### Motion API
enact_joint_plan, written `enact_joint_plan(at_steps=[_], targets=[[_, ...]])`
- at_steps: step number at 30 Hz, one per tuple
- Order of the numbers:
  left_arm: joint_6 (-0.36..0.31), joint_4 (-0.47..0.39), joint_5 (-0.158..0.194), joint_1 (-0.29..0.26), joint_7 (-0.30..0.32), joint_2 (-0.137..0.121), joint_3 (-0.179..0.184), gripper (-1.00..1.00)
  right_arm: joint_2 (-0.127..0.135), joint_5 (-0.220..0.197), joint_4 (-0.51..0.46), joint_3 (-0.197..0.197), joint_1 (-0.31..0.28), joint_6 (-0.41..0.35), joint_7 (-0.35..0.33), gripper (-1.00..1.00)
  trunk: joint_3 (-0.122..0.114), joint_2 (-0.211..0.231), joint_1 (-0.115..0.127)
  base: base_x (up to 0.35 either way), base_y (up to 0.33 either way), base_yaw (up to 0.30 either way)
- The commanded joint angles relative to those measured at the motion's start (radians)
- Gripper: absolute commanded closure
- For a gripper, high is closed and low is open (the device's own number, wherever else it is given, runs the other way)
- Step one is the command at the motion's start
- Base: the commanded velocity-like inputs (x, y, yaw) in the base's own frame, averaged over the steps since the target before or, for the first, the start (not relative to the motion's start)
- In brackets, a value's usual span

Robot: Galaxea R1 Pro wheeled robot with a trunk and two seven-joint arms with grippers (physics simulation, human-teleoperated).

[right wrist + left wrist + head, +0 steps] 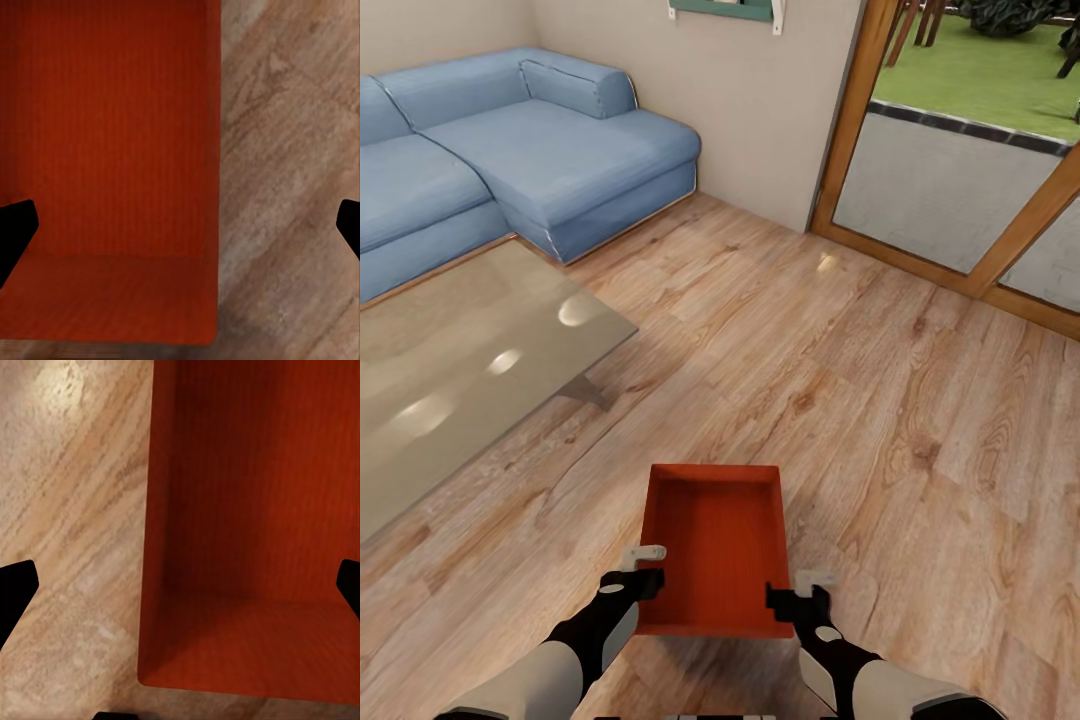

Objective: Move the two storage containers from the living room to the garage. In the garage, place one container on the floor and stack the other container on top of it (either order is fine).

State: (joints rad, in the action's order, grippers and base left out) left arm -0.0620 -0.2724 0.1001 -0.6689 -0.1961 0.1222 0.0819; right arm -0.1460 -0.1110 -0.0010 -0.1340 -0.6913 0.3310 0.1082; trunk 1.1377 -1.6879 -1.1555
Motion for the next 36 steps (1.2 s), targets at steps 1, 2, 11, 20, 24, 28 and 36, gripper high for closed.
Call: enact_joint_plan(at_steps=[1,2,11,20,24,28,36], targets=[[-0.005,-0.002,0.010,0.000,-0.006,-0.001,0.009,-1.00,0.000,-0.010,0.001,-0.009,-0.001,0.003,-0.005,-1.00,0.000,0.000,0.000,0.000,0.000,0.000],[-0.005,-0.002,0.010,0.000,-0.006,-0.001,0.009,-1.00,0.000,-0.010,0.001,-0.009,-0.001,0.003,-0.007,-1.00,0.000,0.000,0.000,0.000,0.000,0.000],[-0.005,-0.002,0.010,0.000,-0.006,0.000,0.009,-1.00,-0.001,0.046,0.001,-0.008,-0.001,0.006,-0.016,-1.00,0.000,0.000,0.000,0.000,0.000,0.000],[-0.005,-0.004,0.010,0.000,-0.006,0.001,0.009,-1.00,0.020,0.044,0.001,-0.006,-0.001,0.010,-0.018,-1.00,0.000,0.000,0.000,0.000,0.000,0.000],[-0.005,-0.004,0.010,0.000,-0.006,0.001,0.009,-1.00,0.022,0.042,0.001,-0.006,-0.001,0.011,-0.018,-1.00,0.000,0.000,0.000,0.000,0.000,0.000],[-0.005,-0.004,0.010,0.000,-0.007,0.001,0.009,-1.00,0.022,0.041,0.001,-0.006,-0.001,0.012,-0.018,-1.00,0.000,0.000,0.000,0.000,0.000,0.000],[-0.005,-0.004,0.010,0.000,-0.009,0.001,0.008,-1.00,0.022,0.040,0.001,-0.006,-0.001,0.013,-0.018,-1.00,0.000,0.000,0.000,0.000,0.000,0.000]])
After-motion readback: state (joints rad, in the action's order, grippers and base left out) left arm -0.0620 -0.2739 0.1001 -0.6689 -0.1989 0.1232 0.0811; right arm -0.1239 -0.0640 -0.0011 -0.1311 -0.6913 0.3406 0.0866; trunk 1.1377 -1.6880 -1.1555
